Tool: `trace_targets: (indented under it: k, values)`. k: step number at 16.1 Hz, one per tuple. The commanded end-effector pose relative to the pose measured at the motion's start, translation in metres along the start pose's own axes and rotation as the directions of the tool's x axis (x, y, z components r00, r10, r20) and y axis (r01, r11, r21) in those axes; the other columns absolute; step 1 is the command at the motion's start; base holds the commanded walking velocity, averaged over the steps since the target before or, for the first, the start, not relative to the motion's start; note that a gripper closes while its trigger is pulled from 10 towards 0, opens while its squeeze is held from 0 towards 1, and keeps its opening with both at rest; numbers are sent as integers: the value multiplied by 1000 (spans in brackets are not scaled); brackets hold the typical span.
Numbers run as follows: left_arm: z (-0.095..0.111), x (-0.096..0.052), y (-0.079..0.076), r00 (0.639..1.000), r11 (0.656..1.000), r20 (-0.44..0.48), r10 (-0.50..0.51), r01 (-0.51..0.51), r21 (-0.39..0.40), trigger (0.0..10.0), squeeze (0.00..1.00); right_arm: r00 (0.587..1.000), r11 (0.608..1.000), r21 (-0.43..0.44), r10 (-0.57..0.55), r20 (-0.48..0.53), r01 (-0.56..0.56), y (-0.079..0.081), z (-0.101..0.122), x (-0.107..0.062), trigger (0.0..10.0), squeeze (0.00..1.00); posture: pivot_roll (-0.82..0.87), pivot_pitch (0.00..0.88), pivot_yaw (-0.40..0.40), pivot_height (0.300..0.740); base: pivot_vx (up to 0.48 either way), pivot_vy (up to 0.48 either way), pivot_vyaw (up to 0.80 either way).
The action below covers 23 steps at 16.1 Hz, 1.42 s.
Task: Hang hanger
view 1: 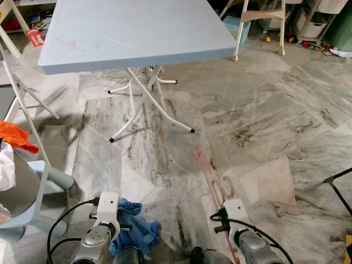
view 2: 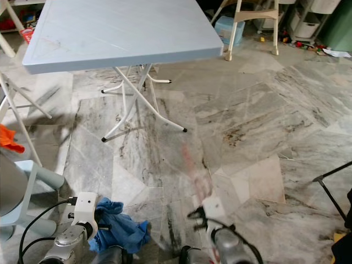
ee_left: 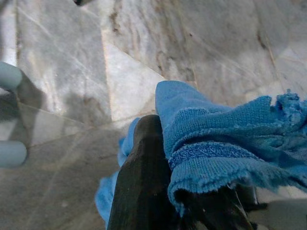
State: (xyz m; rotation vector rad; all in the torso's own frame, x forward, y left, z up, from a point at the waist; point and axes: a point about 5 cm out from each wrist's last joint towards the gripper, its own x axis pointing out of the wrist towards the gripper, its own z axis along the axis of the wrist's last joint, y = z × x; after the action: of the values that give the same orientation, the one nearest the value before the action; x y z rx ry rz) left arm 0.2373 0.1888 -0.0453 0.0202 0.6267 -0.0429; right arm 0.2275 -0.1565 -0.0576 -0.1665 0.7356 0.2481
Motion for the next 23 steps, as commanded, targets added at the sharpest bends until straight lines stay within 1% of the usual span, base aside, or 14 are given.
trace_targets:
  k: [1,2,3,4,5,7,8,10,12,17,18,19,20,23]
  values:
    - [-2,-1,3,999,999,7,32,-32,10,0,0,999,999,11,35,-40,-35,8,-12,-2,10000,0,7,156,-57,740,0,0,0]
    - [1,-1,3,999,999,23,30,-31,31,1412,0,998,998,44,49,-36,-47,11,-14,-3,10000,0,7,159,-58,740,0,0,0]
    - [0,-1,3,1000,999,24,19,-20,37,3569,0,998,997,61,53,-36,-51,12,-15,-3,10000,0,11,159,-59,740,0,0,0]
    - [-5,-3,4,1000,999,-2,10,-9,44,9059,0,998,993,107,48,-50,-42,13,-19,-4,10000,0,14,160,-60,740,0,0,0]
    - [-13,-6,6,999,998,-39,6,-4,58,10000,0,996,989,147,39,-74,-27,13,-24,-5,10000,0,14,160,-60,740,0,0,0]
    - [-34,-13,10,990,998,-140,34,-26,62,10000,0,988,978,202,-17,-155,49,6,-39,-10,10000,0,20,146,-48,740,0,0,0]
    - [-38,-15,11,987,997,-158,39,-29,66,10000,0,983,984,166,-36,-182,67,2,-44,-12,10000,0,20,143,-43,740,0,0,0]
    - [-37,-14,9,987,996,-161,12,2,87,10000,0,980,989,130,-48,-194,74,-4,-47,-14,10000,0,24,135,-33,740,0,0,0]
    - [-35,-13,5,986,993,-163,-39,56,101,10000,0,974,987,133,-63,-219,94,-13,-58,-21,10000,0,25,118,-20,740,0,0,0]
    - [-35,-12,2,985,993,-165,-50,67,101,10000,0,966,988,113,-75,-248,106,-16,-69,-27,10000,0,26,106,-30,740,248,0,0]
    - [-32,-11,1,989,994,-145,-43,57,90,10000,0,971,982,139,-92,-221,125,-18,-65,-25,10000,0,26,105,-32,740,352,0,0]
    - [-20,-6,-4,994,993,-85,-63,71,95,10000,0,985,967,217,-103,-140,132,-19,-46,-18,10000,0,25,107,-32,740,352,0,0]
    - [-6,-2,-7,996,992,-14,-86,87,94,10000,0,995,969,228,-94,-24,97,-19,-20,-9,10000,0,24,111,-31,740,349,0,0]
    - [16,0,4,990,996,125,-63,55,63,10000,0,983,967,247,-95,154,55,-24,17,-3,10000,0,16,126,-32,740,352,0,0]
